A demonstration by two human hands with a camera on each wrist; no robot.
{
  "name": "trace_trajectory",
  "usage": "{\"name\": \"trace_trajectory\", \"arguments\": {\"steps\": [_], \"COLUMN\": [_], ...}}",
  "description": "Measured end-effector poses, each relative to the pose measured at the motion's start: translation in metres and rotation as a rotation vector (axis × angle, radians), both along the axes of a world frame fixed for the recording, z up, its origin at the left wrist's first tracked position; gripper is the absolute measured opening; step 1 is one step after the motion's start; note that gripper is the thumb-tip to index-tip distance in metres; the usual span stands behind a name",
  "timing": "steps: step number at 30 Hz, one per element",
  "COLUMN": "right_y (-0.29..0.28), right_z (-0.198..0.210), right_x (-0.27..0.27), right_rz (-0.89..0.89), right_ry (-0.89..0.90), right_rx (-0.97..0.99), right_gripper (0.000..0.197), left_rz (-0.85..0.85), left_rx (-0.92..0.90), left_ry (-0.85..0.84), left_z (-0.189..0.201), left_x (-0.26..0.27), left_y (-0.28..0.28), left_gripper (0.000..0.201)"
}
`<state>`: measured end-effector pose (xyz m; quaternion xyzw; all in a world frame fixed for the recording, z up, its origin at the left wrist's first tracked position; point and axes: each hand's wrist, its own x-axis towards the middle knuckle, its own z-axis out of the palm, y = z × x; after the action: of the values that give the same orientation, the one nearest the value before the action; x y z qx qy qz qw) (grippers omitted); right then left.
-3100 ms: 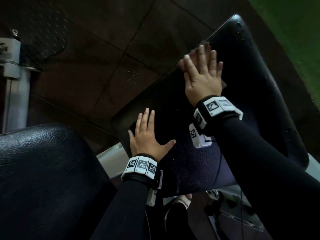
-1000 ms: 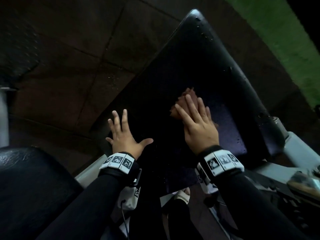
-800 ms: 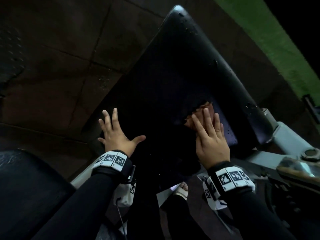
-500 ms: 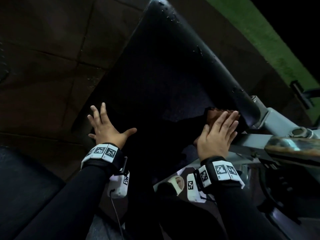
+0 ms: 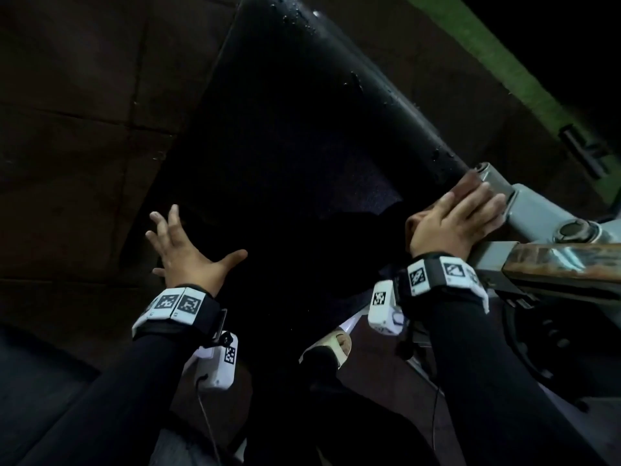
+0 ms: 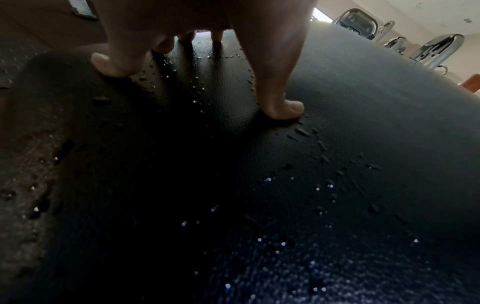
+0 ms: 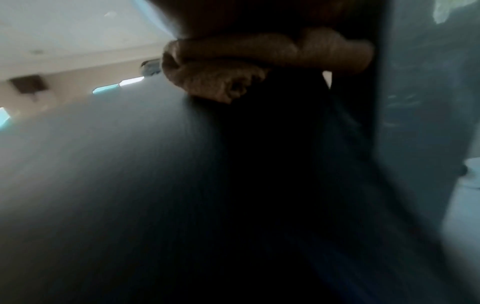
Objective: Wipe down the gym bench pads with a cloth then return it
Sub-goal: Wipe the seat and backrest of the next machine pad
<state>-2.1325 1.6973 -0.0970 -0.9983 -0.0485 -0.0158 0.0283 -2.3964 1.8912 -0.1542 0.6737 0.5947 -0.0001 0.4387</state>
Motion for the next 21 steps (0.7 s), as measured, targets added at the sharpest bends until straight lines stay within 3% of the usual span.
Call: {"name": "trace_trajectory", "arguments": {"steps": [5,9,13,17,21], "right_y": [0.017,0.033,0.05,0.049,0.014], "right_z": [0.01,0.022,0.027,0.019,0.007], "right_x": [0.037,0.056,0.05,0.008,-0.025], "right_rz": [-0.281,-0.379,-0.127,0.155,0.168], "right_ry": [-0.051,0.108,0.113,0.07,0.091], "right_rx": [0.166,0.156,0.169,0.117,0.138], "right_gripper": [0.049,0.046,0.046,0.049,0.052], "left_rz": [0.01,0.011,0.012,0.006,0.005], "left_rx": [0.004,0.004,0.01,0.011,0.004], "left_ry": [-0.008,-0.011,-0.018,-0.018,-0.009], "left_z": [0.001,0.002,0.003,0.002,0.001], "left_x": [0.001,0.002,0.003,0.002,0.002], "left_y": [-0.001,-0.001,-0.001,-0.002,0.0], "left_gripper": [0.125,0.124,0.124,0.123,0.124]}}
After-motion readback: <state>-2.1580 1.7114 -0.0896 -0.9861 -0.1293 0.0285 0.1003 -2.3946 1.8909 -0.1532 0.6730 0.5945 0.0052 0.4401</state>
